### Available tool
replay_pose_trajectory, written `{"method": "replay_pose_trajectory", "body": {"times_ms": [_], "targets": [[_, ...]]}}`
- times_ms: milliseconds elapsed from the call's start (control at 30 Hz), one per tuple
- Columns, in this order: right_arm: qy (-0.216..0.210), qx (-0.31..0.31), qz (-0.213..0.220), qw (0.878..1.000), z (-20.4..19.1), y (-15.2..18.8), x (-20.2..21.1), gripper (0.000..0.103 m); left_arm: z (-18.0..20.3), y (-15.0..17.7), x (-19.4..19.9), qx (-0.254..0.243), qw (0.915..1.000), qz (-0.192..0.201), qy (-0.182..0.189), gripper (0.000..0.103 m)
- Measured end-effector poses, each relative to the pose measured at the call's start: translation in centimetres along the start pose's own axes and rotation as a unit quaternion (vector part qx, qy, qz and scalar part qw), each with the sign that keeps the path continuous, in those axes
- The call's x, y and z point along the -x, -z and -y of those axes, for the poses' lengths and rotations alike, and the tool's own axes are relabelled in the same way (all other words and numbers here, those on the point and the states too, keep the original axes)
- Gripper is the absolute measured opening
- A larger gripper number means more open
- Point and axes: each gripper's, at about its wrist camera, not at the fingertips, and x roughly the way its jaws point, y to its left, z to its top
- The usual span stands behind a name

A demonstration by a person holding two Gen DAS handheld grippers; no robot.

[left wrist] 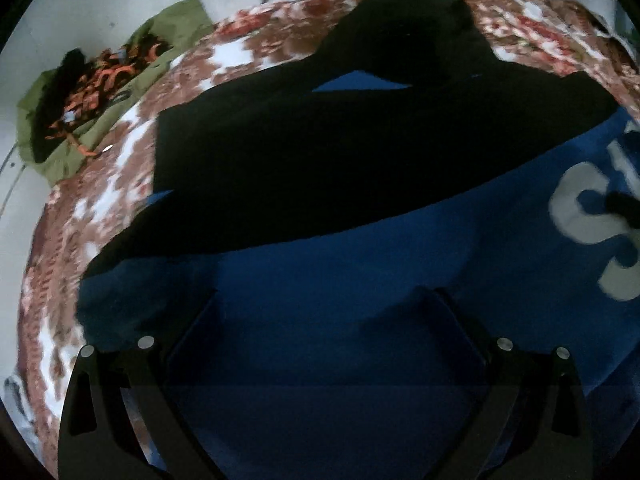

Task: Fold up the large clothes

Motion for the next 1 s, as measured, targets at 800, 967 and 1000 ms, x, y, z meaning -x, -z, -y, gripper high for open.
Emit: {"method": "replay_pose_trajectory", "body": {"times_ms": [800,967,1000], "targets": [[0.006,-0.092,-0.019,0.996,2.1,0.3,13.5,0.098,-4.5,0.9,13.6,-0.017,0.9915,0.099,0.082,0.098],[-0.016,-0.104,-0.022,0.994,3.8,0.6,10.4,0.098,-3.4,-1.1,11.0,-0.008,0.9923,0.09,0.084,0.098],[-0.017,-0.109,-0.028,0.993,4.3,0.5,9.8,0.098,-3.2,-1.7,10.6,0.001,0.9922,0.087,0.09,0.098]]}}
